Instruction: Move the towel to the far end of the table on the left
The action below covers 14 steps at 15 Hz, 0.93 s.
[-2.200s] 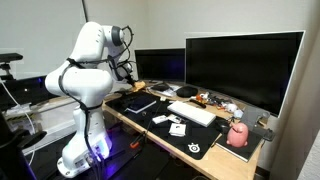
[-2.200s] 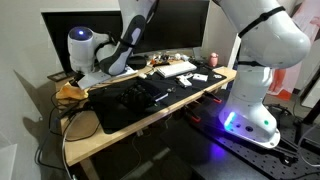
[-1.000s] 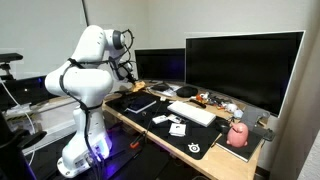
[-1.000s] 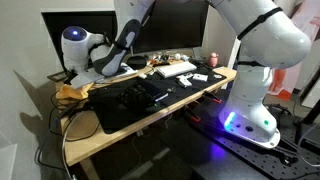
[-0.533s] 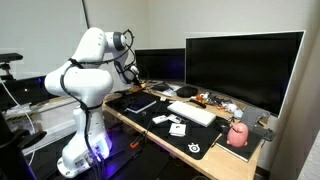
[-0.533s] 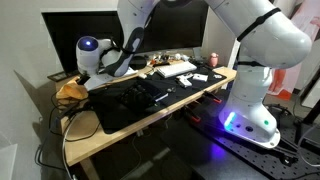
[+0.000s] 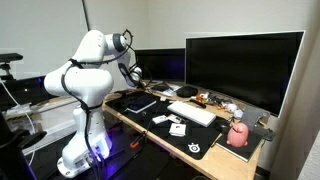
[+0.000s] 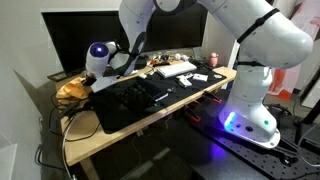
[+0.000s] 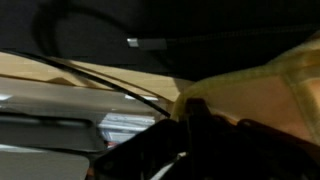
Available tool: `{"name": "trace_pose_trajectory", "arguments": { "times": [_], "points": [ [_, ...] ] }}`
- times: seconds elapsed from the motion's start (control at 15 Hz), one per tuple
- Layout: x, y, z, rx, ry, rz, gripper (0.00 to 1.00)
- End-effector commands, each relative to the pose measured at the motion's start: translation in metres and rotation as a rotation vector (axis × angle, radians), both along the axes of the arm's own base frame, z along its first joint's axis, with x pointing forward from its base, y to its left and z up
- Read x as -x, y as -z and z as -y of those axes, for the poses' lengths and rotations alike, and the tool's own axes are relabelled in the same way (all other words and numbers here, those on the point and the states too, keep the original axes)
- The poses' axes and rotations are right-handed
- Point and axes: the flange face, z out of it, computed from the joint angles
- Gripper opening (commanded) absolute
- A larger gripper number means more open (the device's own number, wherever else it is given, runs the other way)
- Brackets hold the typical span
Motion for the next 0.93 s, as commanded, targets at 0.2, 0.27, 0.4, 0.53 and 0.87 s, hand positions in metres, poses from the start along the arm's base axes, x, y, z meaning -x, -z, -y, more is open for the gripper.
{"name": "trace_pose_trajectory", "arguments": {
  "times": [0.2,0.27,0.4,0.53,0.87],
  "points": [
    [-0.010,0.000,-0.022,-0.073,-0.026,0.070,0.00],
    [-0.012,-0.001,-0.027,-0.083,-0.025,0.080,0.00],
    [-0.016,-0.003,-0.036,-0.102,-0.023,0.100,0.00],
    [-0.020,-0.003,-0.046,-0.114,-0.019,0.118,0.00],
    [-0.031,0.004,-0.066,-0.122,-0.019,0.156,0.00]
  ]
}}
